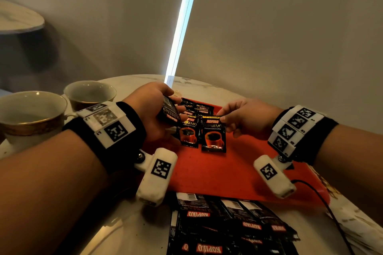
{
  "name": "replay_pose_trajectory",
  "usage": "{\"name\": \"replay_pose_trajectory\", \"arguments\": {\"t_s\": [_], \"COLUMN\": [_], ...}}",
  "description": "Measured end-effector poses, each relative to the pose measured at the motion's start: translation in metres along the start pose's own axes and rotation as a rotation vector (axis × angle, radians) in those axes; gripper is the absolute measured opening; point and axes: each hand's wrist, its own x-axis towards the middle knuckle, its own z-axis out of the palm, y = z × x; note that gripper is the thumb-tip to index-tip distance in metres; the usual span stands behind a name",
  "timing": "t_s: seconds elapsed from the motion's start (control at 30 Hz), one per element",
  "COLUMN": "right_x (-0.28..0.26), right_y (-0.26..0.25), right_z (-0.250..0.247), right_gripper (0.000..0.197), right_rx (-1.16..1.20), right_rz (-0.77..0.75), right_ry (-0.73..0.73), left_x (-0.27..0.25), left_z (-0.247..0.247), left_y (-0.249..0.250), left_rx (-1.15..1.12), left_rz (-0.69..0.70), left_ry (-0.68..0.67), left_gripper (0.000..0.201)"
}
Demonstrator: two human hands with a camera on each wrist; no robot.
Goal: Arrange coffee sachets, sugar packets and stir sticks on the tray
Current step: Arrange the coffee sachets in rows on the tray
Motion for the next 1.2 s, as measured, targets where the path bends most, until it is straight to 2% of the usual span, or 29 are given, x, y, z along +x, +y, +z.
{"name": "replay_pose_trajectory", "arguments": {"t_s": [0.23,0.47,1.2], "right_x": [0.007,0.011,0.008], "right_y": [0.0,0.001,-0.008], "right_z": [0.005,0.007,0.011], "right_gripper": [0.015,0.015,0.012], "right_rx": [-0.059,-0.113,-0.162], "right_rz": [0.092,0.118,0.146], "right_ry": [0.036,0.084,0.086], "left_x": [0.001,0.003,0.005], "left_z": [0.001,0.001,0.0], "left_y": [-0.001,-0.001,-0.003], "left_rx": [0.022,0.014,0.002], "left_rz": [-0.019,-0.033,-0.038], "left_ry": [0.005,0.006,-0.009], "left_gripper": [0.022,0.023,0.025]}}
